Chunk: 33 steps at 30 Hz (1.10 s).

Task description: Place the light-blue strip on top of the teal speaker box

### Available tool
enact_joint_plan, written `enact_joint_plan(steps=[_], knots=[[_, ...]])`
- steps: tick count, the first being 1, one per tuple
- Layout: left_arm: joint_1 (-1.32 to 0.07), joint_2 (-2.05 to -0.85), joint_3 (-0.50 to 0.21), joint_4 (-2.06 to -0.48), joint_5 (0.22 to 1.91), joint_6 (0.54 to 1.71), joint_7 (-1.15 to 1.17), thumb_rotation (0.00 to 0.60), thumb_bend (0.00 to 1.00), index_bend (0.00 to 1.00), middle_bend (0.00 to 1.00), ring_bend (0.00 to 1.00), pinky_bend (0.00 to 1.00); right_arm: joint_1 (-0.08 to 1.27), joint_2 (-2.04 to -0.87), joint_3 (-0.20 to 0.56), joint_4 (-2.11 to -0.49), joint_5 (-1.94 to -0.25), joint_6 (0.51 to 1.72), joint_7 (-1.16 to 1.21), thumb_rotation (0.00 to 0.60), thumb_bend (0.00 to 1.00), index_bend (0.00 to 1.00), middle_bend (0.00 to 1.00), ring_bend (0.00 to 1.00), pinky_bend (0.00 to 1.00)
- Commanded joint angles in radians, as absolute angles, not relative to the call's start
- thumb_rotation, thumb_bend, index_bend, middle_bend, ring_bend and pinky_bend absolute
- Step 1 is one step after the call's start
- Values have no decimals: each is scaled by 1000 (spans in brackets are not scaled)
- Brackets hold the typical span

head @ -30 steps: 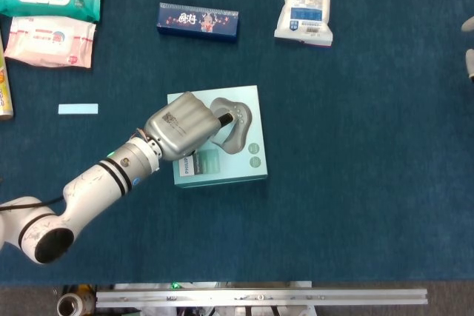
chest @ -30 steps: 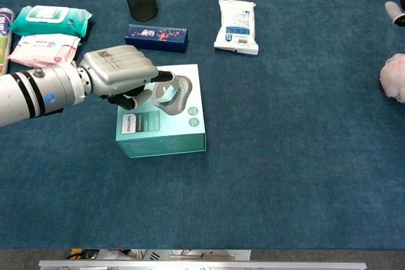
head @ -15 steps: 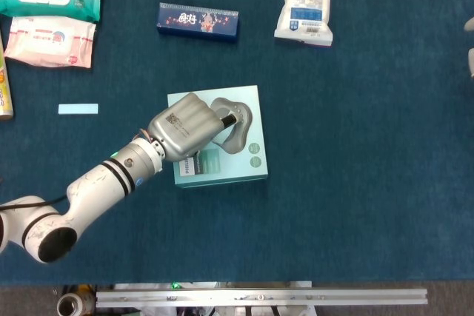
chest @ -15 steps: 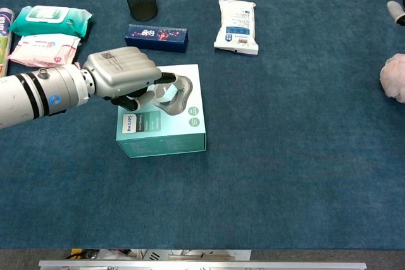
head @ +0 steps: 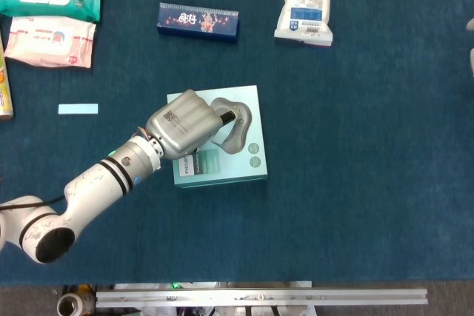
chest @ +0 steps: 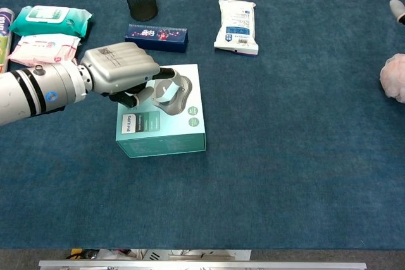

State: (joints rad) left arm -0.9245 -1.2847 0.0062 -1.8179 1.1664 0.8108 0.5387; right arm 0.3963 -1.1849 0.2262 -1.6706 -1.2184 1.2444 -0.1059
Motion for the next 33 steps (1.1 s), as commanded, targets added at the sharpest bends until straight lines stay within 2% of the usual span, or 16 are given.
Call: enact_joint_plan(steps=[1, 7, 11, 14, 19, 21, 24, 29, 33], knots=[[-918, -1279, 2, -1824, 1169, 824, 531, 600, 738, 178, 1000, 1000, 943, 395, -1180, 228, -1674, -1221, 1248, -105, 600, 408, 396, 866, 990, 1000], [-859, -1228, -8, -1838, 1214, 919, 468, 600, 734, 169, 992, 1000, 942, 382, -1150, 232, -1692, -1233, 1267, -96, 600, 408, 394, 866, 985, 1000], [-804, -1179, -4, -1843, 1249, 993, 419, 600, 719, 146, 948, 982, 918, 368, -1117, 222, -1703, -1242, 1270, -93, 600, 403, 379, 828, 904, 1000], [-740, -1133, 7, -1840, 1282, 1073, 370, 600, 685, 125, 876, 900, 883, 350, -1086, 209, -1712, -1238, 1268, -93, 600, 341, 372, 750, 795, 986], [-617, -1096, 25, -1803, 1320, 1219, 273, 600, 497, 113, 662, 666, 797, 316, -1065, 188, -1707, -1235, 1286, -91, 600, 250, 368, 599, 619, 840], [-572, -1096, 33, -1778, 1323, 1261, 234, 600, 443, 113, 556, 564, 716, 302, -1064, 179, -1703, -1240, 1300, -92, 600, 228, 368, 557, 575, 795], [-500, -1091, 47, -1744, 1318, 1323, 195, 600, 385, 113, 451, 419, 581, 279, -1065, 169, -1694, -1247, 1324, -88, 600, 211, 364, 515, 522, 716], [-377, -1101, 59, -1686, 1317, 1444, 137, 600, 367, 113, 348, 308, 437, 249, -1071, 155, -1673, -1265, 1361, -84, 600, 195, 364, 501, 496, 668], [-289, -1110, 66, -1652, 1308, 1519, 95, 600, 356, 114, 334, 290, 407, 226, -1075, 144, -1668, -1278, 1386, -91, 600, 182, 364, 494, 481, 647]])
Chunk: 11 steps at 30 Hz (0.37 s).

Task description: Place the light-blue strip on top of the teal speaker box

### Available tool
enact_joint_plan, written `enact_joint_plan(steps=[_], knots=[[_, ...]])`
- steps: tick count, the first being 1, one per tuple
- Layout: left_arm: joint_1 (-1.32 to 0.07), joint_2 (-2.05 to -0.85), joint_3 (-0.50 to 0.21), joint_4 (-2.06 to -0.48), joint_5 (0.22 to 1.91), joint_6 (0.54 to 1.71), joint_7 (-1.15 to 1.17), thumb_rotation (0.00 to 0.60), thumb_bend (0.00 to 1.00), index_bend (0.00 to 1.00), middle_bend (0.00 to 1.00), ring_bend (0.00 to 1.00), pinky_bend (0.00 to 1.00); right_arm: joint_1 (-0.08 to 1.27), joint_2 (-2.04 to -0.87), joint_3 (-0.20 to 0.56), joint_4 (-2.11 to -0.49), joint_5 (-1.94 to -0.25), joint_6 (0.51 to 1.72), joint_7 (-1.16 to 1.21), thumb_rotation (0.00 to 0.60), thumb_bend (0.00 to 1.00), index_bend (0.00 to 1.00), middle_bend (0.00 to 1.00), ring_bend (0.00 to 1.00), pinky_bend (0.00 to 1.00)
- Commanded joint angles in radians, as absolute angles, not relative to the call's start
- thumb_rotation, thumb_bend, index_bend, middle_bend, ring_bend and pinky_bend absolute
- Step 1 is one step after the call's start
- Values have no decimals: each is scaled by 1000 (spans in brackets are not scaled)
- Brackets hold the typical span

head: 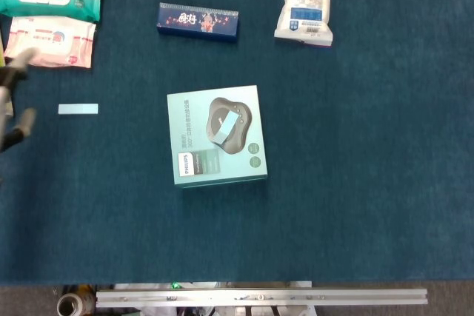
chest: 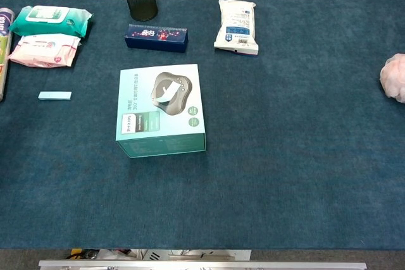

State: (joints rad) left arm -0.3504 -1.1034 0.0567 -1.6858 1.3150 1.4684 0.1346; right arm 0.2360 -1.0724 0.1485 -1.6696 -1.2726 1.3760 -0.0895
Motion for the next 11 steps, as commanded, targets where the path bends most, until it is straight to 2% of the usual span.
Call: enact_joint_plan(steps=[1, 11], knots=[[-267, -1110, 66, -1645, 1302, 1532, 78, 600, 356, 114, 334, 289, 407, 220, -1076, 142, -1669, -1279, 1393, -92, 600, 180, 364, 492, 478, 644], [-154, -1122, 51, -1607, 1299, 1592, 28, 600, 356, 114, 334, 289, 398, 185, -1081, 130, -1692, -1299, 1431, -112, 600, 178, 364, 492, 478, 643]])
